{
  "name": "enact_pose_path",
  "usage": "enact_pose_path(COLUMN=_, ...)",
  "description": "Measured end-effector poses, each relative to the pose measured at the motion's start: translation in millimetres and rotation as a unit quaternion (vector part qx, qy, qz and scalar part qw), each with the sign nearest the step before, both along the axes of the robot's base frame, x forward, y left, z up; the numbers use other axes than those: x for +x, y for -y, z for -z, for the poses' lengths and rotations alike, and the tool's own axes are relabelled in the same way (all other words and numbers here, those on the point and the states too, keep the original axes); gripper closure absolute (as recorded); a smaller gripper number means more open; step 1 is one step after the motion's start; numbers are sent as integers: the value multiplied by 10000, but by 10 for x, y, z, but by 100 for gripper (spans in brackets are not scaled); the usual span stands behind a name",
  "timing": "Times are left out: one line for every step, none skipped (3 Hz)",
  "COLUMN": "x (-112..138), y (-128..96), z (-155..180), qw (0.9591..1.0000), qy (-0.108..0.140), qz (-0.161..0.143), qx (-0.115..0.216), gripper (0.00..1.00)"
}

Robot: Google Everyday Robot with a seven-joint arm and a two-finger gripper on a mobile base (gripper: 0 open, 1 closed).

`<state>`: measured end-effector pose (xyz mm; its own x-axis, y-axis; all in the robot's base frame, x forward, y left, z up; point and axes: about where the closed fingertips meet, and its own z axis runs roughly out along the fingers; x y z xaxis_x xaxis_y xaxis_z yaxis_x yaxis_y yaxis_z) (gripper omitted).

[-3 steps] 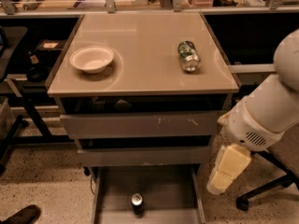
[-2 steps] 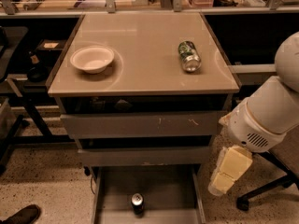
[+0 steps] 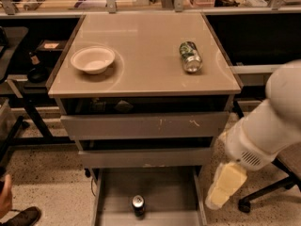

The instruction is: Pick pepsi can from bottom drawer and place on counter

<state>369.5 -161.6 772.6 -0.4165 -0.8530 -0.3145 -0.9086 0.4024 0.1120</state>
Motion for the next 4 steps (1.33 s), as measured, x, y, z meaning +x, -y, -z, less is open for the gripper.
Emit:
enact_pose_path(x=85, y=1, z=780, qw=9996, qy=-75, qz=255, qx=127, gripper=0)
enact_pose_path(x=82, y=-2, z=790, qw=9996, qy=-86, qz=255, qx=126, gripper=0)
enact_pose_path(x=103, y=-24, z=1286, qw=9992, qy=-256, qz=212, qx=235, gripper=0)
enact_pose_path(x=148, y=-102, z=2138, qw=9965, qy=-555, qz=228, qx=581, gripper=0)
